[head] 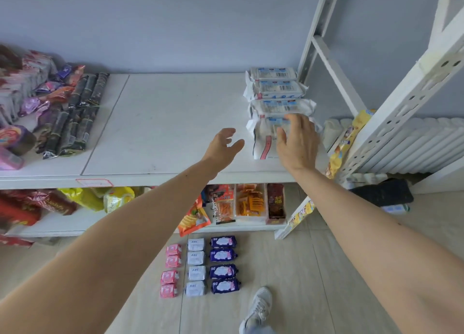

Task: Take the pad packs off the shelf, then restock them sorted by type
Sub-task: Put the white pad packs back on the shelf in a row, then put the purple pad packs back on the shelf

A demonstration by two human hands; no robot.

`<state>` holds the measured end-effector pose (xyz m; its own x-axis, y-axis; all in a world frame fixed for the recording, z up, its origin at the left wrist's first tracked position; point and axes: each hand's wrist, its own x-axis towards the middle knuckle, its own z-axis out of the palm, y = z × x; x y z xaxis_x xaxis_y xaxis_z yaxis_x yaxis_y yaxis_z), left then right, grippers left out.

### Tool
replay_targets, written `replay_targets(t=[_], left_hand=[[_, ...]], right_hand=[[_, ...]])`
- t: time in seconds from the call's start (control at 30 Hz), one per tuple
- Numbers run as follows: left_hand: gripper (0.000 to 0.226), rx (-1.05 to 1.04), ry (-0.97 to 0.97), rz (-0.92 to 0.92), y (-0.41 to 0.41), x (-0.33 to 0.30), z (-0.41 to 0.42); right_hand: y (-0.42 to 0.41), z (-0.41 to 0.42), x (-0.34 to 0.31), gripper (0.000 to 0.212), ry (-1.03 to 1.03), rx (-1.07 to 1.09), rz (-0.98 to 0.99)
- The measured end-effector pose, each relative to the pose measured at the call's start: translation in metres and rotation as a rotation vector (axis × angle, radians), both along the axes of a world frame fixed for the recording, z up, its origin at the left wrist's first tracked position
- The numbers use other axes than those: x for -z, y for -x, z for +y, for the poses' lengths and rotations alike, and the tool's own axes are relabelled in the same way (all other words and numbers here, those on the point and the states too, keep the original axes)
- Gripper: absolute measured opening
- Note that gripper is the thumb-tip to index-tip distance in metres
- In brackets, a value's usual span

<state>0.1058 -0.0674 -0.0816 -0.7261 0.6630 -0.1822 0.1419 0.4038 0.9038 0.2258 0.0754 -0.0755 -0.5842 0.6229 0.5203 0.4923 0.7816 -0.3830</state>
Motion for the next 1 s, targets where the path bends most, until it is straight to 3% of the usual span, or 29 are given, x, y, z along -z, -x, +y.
replay_targets(t=[0.23, 0.47, 0.63, 0.8, 1.0], left_hand=[[0.027, 0.122, 0.011, -0.018, -0.028, 0.040, -0.083], [0.026, 0.169, 0.200, -0.065, -0.049, 0.134, -0.140], [0.019, 0.100, 0.282, -0.165, -0.060, 0.233, -0.160], [0.025, 0.111, 0.366, -0.104, -0.073, 0.353, -0.170], [0.040, 0.125, 0.510, -0.084, -0.108, 0.517, -0.195]], right_hand=[[-0.026, -0.102, 0.045, 0.027, 0.053, 0.024, 0.108], [-0.054, -0.145, 0.138, 0.028, 0.213, -0.045, 0.103], [-0.079, -0.154, 0.234, 0.032, 0.356, -0.147, -0.071], [-0.102, -0.153, 0.359, 0.026, 0.423, -0.260, -0.279], [-0.129, -0.169, 0.538, 0.046, 0.526, -0.332, -0.619]])
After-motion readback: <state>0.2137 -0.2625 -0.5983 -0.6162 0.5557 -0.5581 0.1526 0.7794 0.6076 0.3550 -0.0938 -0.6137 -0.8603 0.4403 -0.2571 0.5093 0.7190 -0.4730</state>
